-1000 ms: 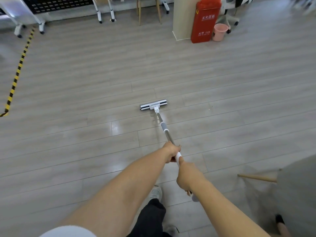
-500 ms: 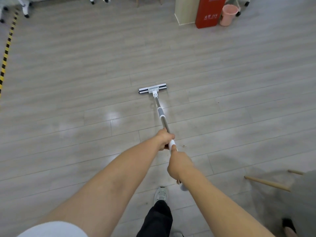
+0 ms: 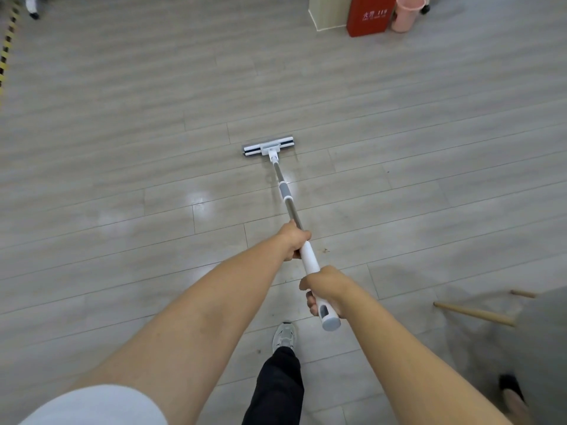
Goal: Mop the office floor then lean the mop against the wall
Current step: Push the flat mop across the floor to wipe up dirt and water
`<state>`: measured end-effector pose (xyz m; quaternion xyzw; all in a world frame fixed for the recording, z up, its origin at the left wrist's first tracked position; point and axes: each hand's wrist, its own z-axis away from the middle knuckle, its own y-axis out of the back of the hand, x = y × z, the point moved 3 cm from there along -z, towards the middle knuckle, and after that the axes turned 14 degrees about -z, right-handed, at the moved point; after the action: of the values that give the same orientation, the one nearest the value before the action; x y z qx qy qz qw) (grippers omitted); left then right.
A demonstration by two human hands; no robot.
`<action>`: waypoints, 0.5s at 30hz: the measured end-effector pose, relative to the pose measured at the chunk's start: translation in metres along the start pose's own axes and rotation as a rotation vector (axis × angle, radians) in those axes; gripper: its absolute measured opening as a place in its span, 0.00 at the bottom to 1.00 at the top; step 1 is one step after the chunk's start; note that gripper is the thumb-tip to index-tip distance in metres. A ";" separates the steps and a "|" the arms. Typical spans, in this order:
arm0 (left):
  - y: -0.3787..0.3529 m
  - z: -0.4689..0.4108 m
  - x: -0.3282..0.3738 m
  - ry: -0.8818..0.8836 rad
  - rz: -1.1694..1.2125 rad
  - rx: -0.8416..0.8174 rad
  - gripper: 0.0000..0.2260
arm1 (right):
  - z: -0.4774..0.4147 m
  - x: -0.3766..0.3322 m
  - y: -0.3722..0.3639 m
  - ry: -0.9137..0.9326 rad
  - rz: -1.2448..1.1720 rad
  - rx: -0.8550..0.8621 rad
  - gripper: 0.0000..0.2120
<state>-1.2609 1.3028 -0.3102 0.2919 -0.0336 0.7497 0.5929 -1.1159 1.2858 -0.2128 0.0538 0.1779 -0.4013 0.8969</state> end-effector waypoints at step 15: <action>-0.179 0.183 -0.141 -0.001 0.000 -0.077 0.11 | 0.120 0.216 0.088 -0.050 0.072 0.033 0.06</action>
<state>-1.0075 1.1605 -0.2796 0.2693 -0.0625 0.7478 0.6037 -0.8846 1.1649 -0.1836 0.0648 0.1468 -0.3731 0.9138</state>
